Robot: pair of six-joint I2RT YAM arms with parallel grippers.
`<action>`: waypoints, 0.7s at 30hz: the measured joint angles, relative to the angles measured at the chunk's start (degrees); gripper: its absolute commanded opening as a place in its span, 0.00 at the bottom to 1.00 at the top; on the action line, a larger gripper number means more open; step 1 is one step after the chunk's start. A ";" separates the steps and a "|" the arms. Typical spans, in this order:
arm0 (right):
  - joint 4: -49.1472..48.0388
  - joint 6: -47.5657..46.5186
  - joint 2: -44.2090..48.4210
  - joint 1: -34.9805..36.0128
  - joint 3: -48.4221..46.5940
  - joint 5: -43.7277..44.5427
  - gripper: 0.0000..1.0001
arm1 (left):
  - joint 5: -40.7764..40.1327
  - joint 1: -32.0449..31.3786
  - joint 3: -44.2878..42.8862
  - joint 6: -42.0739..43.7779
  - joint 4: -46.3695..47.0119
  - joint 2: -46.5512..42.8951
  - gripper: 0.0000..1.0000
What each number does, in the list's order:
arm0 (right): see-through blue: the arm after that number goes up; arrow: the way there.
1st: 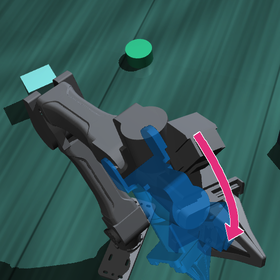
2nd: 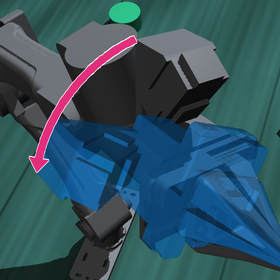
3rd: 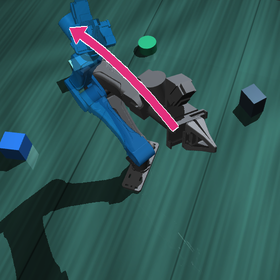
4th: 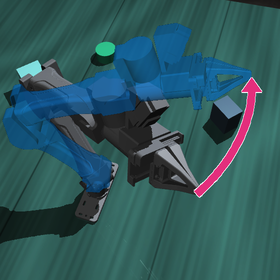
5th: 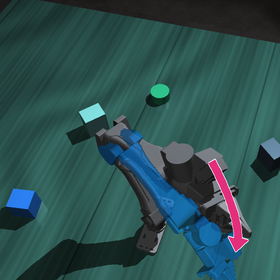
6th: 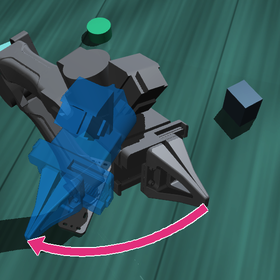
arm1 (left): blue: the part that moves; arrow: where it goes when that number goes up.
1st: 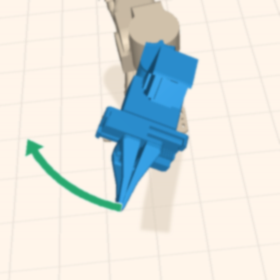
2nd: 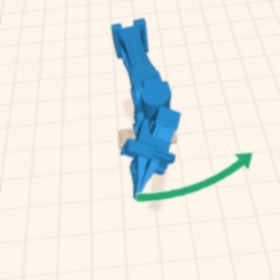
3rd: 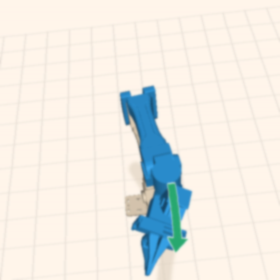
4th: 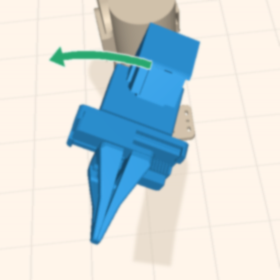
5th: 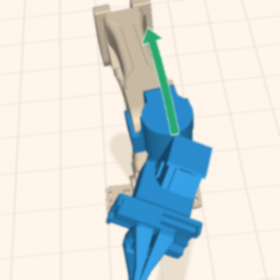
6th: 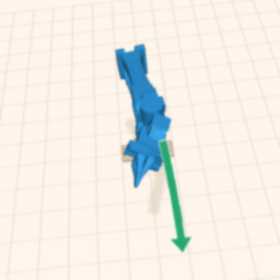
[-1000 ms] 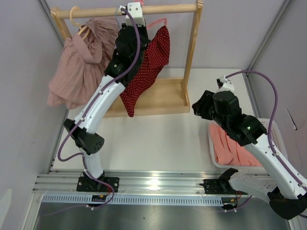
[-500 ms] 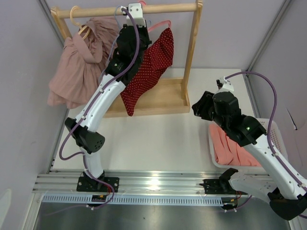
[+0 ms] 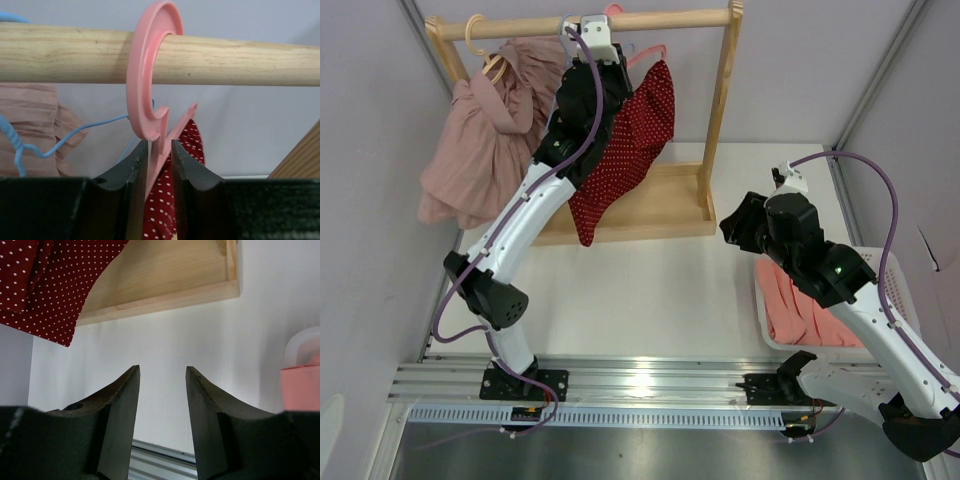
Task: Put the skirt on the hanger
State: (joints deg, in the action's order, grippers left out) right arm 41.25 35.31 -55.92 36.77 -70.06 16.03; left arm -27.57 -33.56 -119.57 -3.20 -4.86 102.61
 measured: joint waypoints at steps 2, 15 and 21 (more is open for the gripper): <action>0.00 0.02 0.02 -0.04 0.00 -0.02 0.48 | 0.44 0.00 0.63 -0.28 -0.04 -0.57 0.41; -0.74 0.00 0.00 -0.59 0.02 -0.50 0.57 | 4.31 0.00 4.81 -1.64 -2.36 -10.36 0.55; -1.22 -0.39 0.15 -1.29 0.48 -1.42 0.68 | 8.68 0.00 12.98 -3.91 -6.21 -21.73 0.56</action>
State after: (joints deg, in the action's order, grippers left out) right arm 40.03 34.92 -55.77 35.48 -69.58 14.61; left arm -18.90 -33.56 -106.59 -7.11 -11.07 80.88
